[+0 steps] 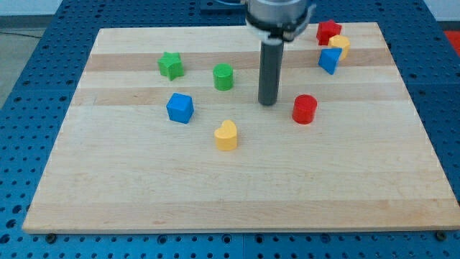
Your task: Move the red circle to the bottom of the blue triangle
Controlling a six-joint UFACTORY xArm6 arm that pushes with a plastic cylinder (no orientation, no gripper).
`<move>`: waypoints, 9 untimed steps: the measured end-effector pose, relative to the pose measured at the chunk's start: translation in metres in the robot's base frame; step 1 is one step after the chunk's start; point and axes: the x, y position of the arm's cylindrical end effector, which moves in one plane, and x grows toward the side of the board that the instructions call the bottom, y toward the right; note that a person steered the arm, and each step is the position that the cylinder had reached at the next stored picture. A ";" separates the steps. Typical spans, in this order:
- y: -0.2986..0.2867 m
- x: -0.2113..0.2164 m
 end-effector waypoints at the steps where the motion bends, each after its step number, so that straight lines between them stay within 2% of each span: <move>1: 0.006 0.040; 3: 0.052 0.027; 7: 0.086 -0.025; 8: 0.095 -0.013; 9: 0.104 -0.018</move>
